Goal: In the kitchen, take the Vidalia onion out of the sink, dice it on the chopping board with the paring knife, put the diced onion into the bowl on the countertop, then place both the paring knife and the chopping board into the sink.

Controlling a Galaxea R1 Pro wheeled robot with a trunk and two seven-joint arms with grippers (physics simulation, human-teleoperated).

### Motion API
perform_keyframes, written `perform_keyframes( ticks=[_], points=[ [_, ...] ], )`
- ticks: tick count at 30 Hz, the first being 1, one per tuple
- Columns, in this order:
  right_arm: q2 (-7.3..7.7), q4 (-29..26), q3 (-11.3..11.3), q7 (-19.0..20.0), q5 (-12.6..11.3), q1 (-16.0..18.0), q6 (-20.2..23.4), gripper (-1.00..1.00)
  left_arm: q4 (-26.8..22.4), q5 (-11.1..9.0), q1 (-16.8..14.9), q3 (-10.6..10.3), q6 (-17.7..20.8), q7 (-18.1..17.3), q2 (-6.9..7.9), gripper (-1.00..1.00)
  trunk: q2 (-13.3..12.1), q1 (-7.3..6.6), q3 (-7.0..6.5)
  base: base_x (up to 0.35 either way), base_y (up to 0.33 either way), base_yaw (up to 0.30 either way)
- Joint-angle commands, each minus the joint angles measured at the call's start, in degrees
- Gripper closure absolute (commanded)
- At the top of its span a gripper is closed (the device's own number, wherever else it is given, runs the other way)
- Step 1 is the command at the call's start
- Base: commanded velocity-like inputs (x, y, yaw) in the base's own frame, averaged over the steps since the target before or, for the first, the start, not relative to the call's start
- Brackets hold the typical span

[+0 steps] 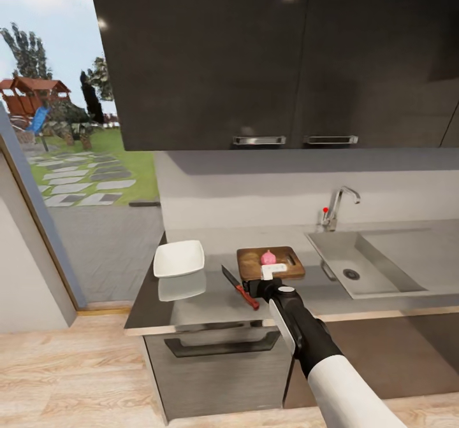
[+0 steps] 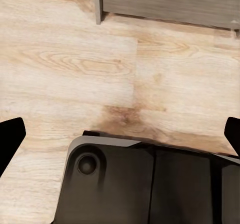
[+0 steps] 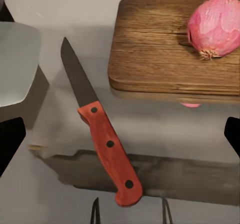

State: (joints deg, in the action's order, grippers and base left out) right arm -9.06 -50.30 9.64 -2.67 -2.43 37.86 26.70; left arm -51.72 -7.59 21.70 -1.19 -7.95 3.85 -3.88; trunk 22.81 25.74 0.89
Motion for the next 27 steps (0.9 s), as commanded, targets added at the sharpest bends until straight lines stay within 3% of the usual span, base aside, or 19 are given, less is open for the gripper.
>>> perform_keyframes(
  ticks=[1,27],
  points=[
    [0.01,-0.1,0.1,-0.3,-0.2,0.1,0.3,-1.00,0.0,-0.6,0.0,-0.1,-0.1,0.2,0.02,-1.00,0.1,0.04,0.10,0.012,0.029,0.004],
    [0.01,0.0,0.1,-0.4,-0.1,0.0,0.3,-1.00,0.0,-0.6,0.0,-0.1,-0.1,0.2,0.02,-1.00,0.1,0.04,1.10,0.001,0.003,0.101]
  ],
)
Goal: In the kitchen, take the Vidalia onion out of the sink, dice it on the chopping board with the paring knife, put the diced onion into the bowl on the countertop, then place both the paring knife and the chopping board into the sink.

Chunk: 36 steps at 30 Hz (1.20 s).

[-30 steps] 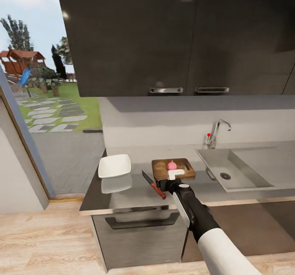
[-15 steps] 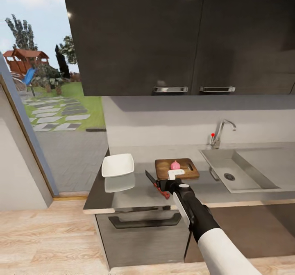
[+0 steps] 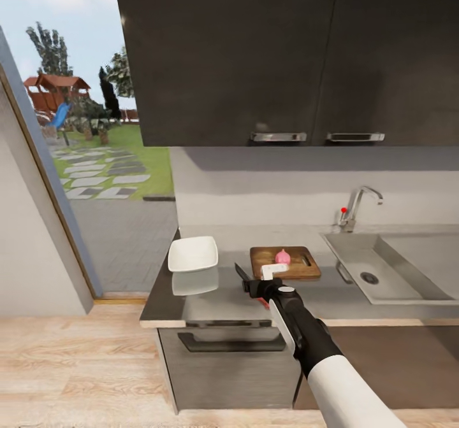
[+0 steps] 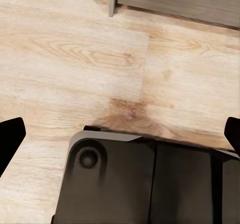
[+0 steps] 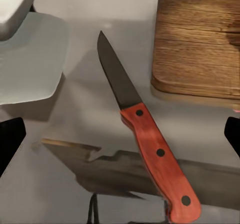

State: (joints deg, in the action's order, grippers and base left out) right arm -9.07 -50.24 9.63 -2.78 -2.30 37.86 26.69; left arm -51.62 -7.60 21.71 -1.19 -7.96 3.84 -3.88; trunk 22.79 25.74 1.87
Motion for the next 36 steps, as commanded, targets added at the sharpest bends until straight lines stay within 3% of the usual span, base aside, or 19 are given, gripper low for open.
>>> perform_keyframes(
  ticks=[1,16,36],
  points=[
    [0.01,-0.1,0.1,-0.3,-0.3,0.0,0.3,-1.00,-0.1,-0.6,0.0,-0.1,-0.1,0.2,0.01,-1.00,0.1,0.04,0.17,0.000,0.000,0.129],
    [0.10,-0.1,0.1,-0.1,-0.2,0.1,0.3,-1.00,0.0,-0.6,0.0,-0.1,-0.1,0.2,0.01,-1.00,0.1,0.04,0.37,0.000,-0.154,0.024],
    [0.10,-0.1,0.1,-0.1,-0.2,0.0,0.3,-1.00,0.1,-0.6,0.0,-0.1,-0.1,0.2,0.01,-1.00,0.1,0.04,1.03,0.000,-0.011,-0.009]
  ],
)
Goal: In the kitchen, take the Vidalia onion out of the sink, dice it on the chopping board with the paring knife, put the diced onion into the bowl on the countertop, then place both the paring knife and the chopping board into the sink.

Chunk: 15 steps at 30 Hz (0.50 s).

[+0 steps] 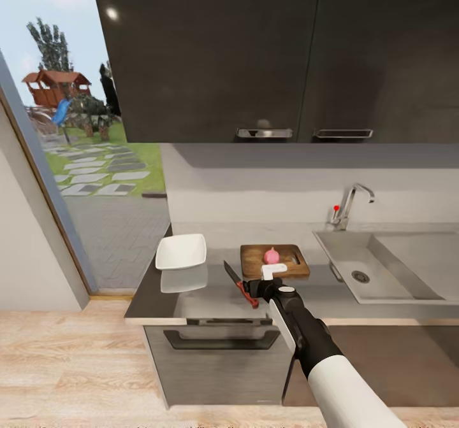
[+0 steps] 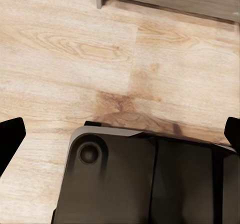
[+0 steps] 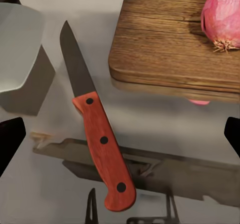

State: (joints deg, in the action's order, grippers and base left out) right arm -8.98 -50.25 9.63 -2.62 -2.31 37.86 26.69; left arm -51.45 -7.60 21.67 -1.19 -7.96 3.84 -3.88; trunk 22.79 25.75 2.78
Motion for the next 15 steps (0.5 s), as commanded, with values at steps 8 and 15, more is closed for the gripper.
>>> perform_keyframes(
  ticks=[8,15],
  points=[
    [0.01,-0.1,0.1,-0.3,-0.2,0.0,0.3,-1.00,0.0,-0.6,0.0,-0.1,-0.1,0.2,0.01,-1.00,0.1,0.04,0.86,0.000,0.000,0.000],
    [0.01,0.0,0.1,-0.3,-0.2,0.0,0.3,-1.00,0.0,-0.6,0.0,-0.1,-0.1,0.2,0.01,-1.00,0.1,0.04,1.52,0.000,0.000,0.000]
  ],
)
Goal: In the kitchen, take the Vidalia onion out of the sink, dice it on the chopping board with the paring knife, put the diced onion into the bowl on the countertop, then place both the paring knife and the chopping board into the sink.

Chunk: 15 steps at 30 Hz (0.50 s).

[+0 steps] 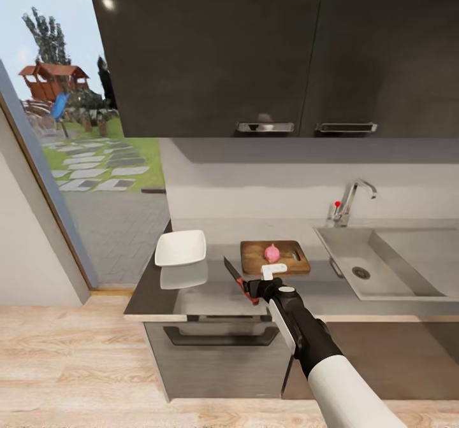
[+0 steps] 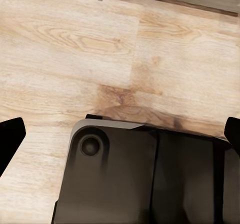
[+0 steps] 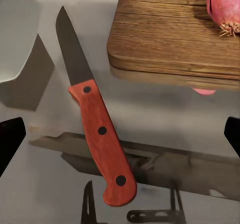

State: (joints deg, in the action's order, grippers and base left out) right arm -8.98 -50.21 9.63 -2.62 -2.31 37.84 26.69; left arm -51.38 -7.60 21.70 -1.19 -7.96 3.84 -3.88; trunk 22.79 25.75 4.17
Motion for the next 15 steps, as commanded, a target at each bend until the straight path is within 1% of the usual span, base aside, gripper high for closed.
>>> perform_keyframes(
  ticks=[1,15],
  points=[
    [0.01,-0.1,0.1,-0.3,-0.2,0.0,0.3,-1.00,-0.1,-0.6,0.0,-0.1,-0.1,0.2,0.01,-1.00,0.1,0.04,0.21,0.000,0.000,0.000],
    [0.01,-0.1,0.1,-0.4,-0.2,0.1,0.3,-1.00,0.0,-0.6,0.0,-0.1,-0.1,0.2,0.01,-1.00,0.1,0.04,1.53,0.000,0.000,0.000]
  ],
)
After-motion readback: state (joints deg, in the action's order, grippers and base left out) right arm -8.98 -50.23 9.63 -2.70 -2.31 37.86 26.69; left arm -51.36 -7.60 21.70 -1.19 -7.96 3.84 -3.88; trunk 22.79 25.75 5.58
